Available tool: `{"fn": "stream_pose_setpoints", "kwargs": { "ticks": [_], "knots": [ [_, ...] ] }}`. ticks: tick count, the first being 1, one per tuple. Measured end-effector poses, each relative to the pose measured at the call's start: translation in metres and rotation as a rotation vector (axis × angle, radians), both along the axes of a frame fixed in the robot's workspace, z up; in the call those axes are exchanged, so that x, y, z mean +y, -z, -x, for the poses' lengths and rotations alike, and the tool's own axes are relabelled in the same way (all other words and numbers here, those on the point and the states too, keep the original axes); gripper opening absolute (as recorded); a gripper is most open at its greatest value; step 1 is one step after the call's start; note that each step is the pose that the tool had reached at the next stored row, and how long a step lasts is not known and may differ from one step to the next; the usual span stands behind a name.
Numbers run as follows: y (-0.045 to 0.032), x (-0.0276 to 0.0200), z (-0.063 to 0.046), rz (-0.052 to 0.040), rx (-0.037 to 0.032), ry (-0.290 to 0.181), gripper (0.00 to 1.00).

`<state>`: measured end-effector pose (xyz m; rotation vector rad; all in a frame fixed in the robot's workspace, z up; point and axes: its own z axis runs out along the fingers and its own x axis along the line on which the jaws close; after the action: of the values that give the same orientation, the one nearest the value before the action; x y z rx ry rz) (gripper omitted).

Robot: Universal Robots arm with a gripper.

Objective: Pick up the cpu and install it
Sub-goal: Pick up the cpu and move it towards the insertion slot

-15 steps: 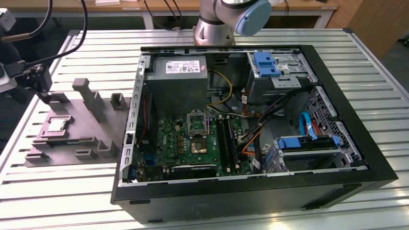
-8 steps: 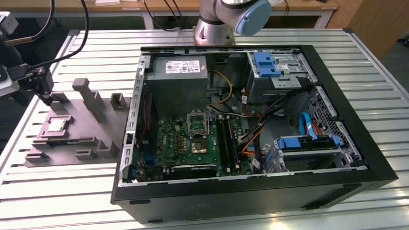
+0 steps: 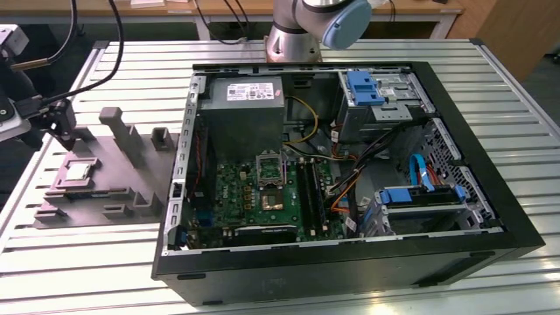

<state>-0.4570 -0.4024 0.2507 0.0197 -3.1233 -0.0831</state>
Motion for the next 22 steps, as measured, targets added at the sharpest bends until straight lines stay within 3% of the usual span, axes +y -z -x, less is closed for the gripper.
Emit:
{"fn": "stream_pose_setpoints", "kwargs": {
  "ticks": [22],
  "knots": [
    [0.0343,-0.0031,-0.002,0.0001,0.0001,0.01,0.56]
  ]
}}
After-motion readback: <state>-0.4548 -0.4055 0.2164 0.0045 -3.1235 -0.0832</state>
